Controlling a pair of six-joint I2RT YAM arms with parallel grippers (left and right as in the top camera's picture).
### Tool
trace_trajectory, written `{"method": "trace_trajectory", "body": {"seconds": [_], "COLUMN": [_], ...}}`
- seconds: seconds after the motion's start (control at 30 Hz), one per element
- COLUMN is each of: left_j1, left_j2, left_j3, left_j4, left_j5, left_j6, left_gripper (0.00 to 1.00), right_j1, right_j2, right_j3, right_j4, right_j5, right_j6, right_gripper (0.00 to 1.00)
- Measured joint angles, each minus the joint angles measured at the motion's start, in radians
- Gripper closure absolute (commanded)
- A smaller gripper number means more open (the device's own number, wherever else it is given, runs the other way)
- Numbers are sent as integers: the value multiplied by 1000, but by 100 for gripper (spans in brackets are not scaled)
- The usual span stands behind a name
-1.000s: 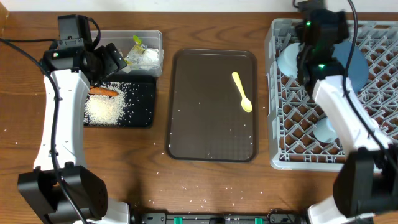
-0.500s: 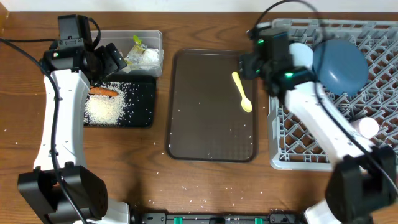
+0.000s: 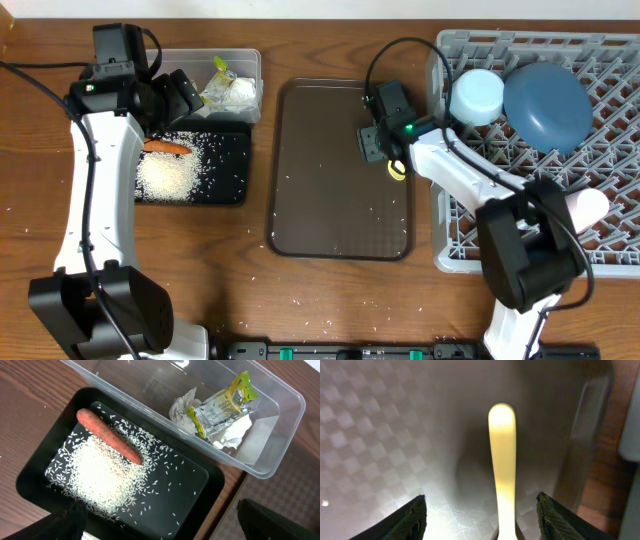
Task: Sort waste into correct bins and load items into the dishwasher rack
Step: 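Return the right gripper to the brown tray and grasp the yellow spoon, then carry the yellow spoon right and insert it upright in the rack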
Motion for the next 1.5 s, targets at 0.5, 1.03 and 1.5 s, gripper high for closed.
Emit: {"method": "trace_trajectory", "body": {"seconds": [0.5, 1.03, 1.5], "left_j1": [0, 0, 0], "left_j2": [0, 0, 0], "left_j3": [0, 0, 0], "left_j4": [0, 0, 0], "left_j5": [0, 0, 0], "left_j6": [0, 0, 0], "left_gripper": [2, 2, 2], "right_j1": [-17, -26, -91], "right_j2": [64, 50, -348], "right_j3": [0, 19, 126], "right_j4": [-37, -145, -389], "right_j5": [14, -75, -107], "right_j6": [37, -48, -5], "right_gripper": [80, 99, 99]}}
